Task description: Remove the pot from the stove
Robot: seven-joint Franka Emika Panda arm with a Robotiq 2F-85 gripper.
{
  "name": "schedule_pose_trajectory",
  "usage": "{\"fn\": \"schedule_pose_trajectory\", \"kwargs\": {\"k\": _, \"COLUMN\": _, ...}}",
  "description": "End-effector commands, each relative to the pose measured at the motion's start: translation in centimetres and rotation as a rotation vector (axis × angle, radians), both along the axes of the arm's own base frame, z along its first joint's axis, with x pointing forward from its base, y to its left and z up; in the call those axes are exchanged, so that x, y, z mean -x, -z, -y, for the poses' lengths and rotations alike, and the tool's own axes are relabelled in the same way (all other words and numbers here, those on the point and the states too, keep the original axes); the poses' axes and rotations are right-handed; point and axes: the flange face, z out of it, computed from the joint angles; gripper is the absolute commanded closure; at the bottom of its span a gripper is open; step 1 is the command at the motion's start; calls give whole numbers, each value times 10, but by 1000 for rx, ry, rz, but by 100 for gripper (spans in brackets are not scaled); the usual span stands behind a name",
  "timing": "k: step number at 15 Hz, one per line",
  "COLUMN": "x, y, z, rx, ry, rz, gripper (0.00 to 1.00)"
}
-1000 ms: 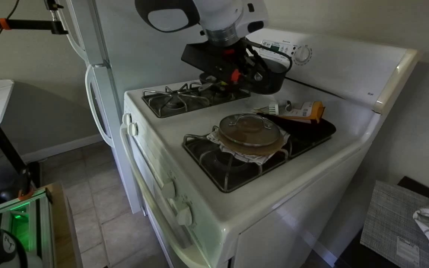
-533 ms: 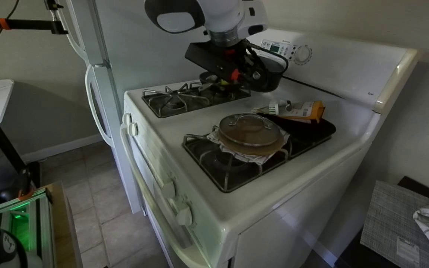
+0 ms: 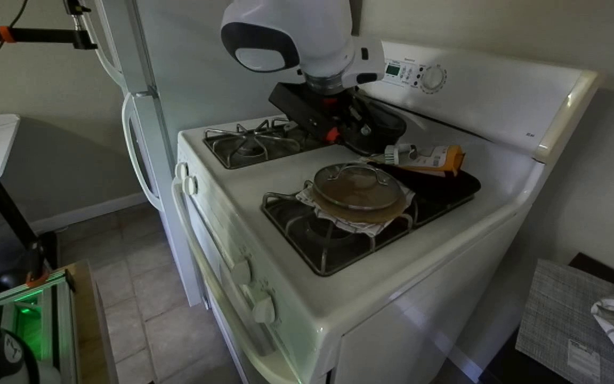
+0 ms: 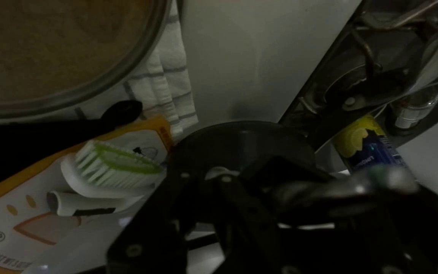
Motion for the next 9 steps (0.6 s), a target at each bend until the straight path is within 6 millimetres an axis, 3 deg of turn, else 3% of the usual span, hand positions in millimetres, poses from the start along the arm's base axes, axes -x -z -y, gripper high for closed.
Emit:
{"fn": "schedule_pose_trajectory", "kwargs": {"k": 1, "x": -9, "y": -8, "z": 3, "rx": -33, "ry": 22, "rz": 9, "gripper": 98}}
{"fn": "schedule_pose_trajectory", "kwargs": {"k": 9, "x": -20, "y": 5, "z": -8, "rx": 91, "ry": -55, "rz": 2, "gripper": 98}}
